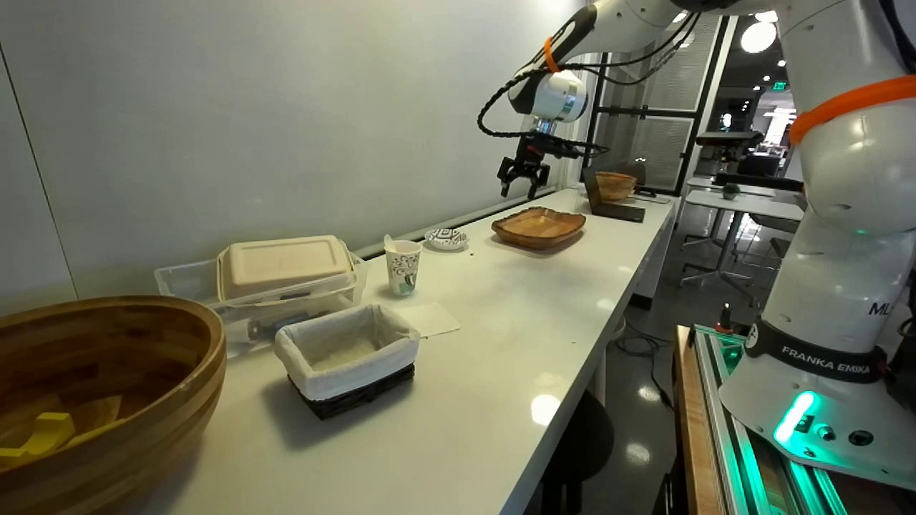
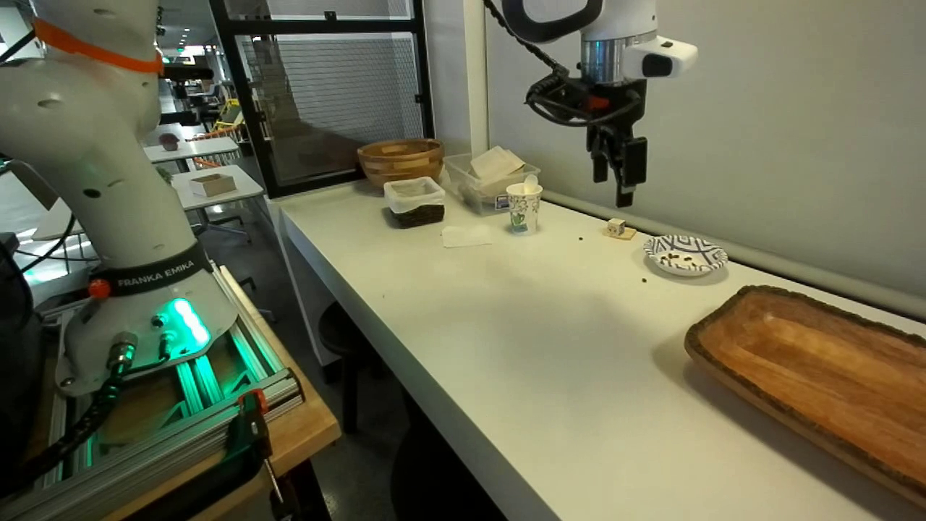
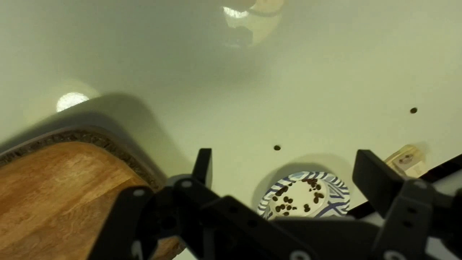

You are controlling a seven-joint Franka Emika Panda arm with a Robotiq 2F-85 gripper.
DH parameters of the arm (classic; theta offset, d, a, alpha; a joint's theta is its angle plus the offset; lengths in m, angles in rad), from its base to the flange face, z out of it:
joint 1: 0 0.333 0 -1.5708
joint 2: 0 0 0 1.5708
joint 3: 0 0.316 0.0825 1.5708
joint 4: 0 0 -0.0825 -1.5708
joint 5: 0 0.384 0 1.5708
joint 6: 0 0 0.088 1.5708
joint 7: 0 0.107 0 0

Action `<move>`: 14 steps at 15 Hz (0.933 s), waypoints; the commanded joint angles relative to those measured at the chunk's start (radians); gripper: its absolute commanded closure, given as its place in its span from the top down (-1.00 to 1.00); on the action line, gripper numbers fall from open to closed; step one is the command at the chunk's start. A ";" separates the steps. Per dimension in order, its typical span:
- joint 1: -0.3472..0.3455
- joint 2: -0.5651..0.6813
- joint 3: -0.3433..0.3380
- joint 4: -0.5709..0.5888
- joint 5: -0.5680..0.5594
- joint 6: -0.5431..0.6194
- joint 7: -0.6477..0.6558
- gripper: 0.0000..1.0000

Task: Move the bowl forwards.

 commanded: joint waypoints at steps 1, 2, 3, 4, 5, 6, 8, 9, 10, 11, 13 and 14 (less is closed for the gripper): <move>-0.043 0.023 0.044 0.029 -0.024 0.001 0.032 1.00; -0.047 0.040 0.047 0.046 -0.024 0.001 0.042 1.00; -0.048 0.048 0.047 0.055 -0.025 0.001 0.047 1.00; -0.048 0.050 0.047 0.059 -0.025 0.001 0.052 1.00; -0.048 0.050 0.047 0.062 -0.025 0.001 0.055 1.00; -0.048 0.050 0.047 0.064 -0.025 0.001 0.056 1.00; -0.065 0.075 0.061 0.103 0.000 -0.022 0.062 1.00; -0.076 0.095 0.072 0.127 0.015 -0.022 0.073 1.00; -0.086 0.117 0.085 0.160 0.025 -0.042 0.086 1.00; -0.091 0.137 0.092 0.188 0.022 -0.053 0.109 1.00; -0.096 0.193 0.104 0.262 0.014 -0.069 0.163 1.00; -0.100 0.228 0.108 0.309 0.012 -0.086 0.193 1.00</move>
